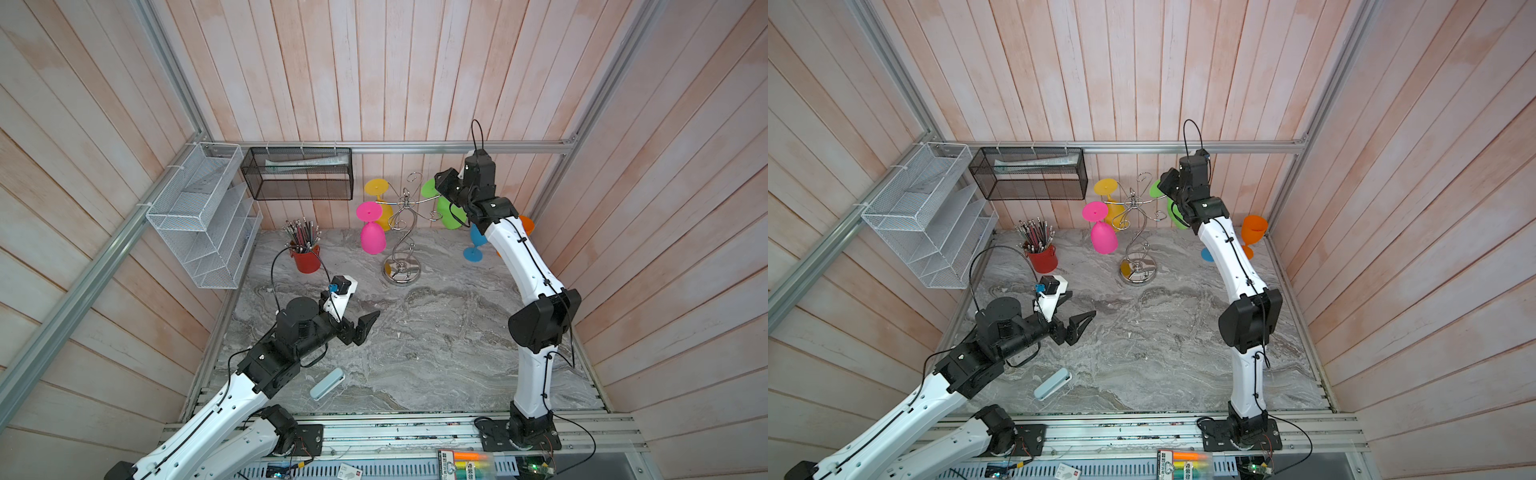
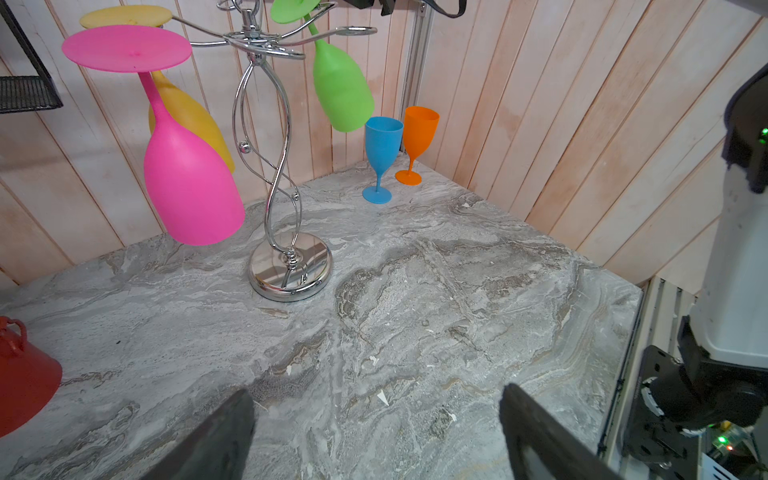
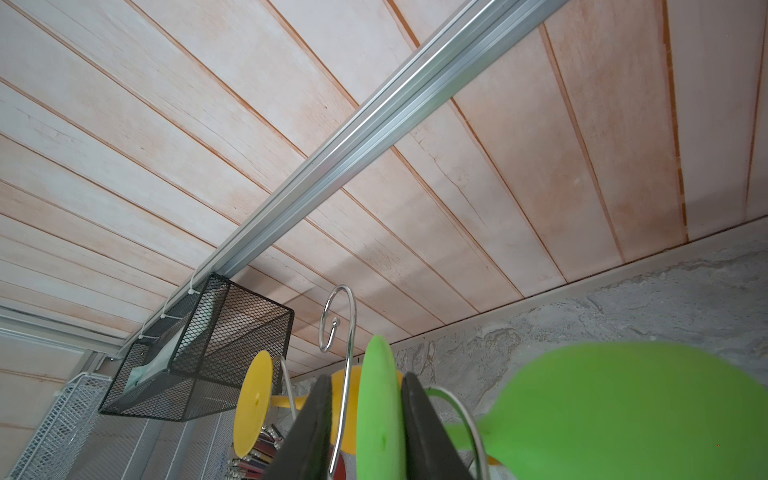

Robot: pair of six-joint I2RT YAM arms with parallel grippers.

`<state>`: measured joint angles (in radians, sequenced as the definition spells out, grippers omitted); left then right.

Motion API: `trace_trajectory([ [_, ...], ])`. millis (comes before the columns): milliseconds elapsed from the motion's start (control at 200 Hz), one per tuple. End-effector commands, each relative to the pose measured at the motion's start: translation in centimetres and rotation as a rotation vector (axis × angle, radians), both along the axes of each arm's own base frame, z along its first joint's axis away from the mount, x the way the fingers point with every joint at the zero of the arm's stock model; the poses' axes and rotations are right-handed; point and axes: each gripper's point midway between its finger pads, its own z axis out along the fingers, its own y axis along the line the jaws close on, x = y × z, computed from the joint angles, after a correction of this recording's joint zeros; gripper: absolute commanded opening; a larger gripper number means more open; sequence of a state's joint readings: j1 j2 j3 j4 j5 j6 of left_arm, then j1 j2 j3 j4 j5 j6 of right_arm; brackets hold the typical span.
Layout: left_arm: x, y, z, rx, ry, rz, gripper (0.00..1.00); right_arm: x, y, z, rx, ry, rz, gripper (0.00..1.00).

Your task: Take the wine glass off the wine glass rack

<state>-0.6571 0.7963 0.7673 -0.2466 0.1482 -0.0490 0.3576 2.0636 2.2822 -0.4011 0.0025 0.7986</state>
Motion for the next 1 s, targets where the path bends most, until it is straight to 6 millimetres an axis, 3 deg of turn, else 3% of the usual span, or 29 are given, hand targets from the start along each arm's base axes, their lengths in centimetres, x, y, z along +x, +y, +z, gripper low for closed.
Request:
trace_trajectory([
  [0,-0.1,0.1,0.0,0.001,-0.006,0.004,0.94,0.0,0.7,-0.5,-0.021,0.013,0.020,0.30],
  [245,-0.1,0.1,0.0,0.001,-0.007,0.003,0.94,0.0,0.4,-1.5,-0.005,0.053,0.012,0.28],
  [620,-0.3,0.1,0.1,-0.001,-0.013,0.004,0.94,-0.7,-0.8,-2.6,0.212,0.075,0.030,0.12],
  [995,-0.3,0.2,0.2,0.000,-0.016,0.005,0.94,-1.7,-0.8,-0.9,0.312,0.038,0.051,0.05],
])
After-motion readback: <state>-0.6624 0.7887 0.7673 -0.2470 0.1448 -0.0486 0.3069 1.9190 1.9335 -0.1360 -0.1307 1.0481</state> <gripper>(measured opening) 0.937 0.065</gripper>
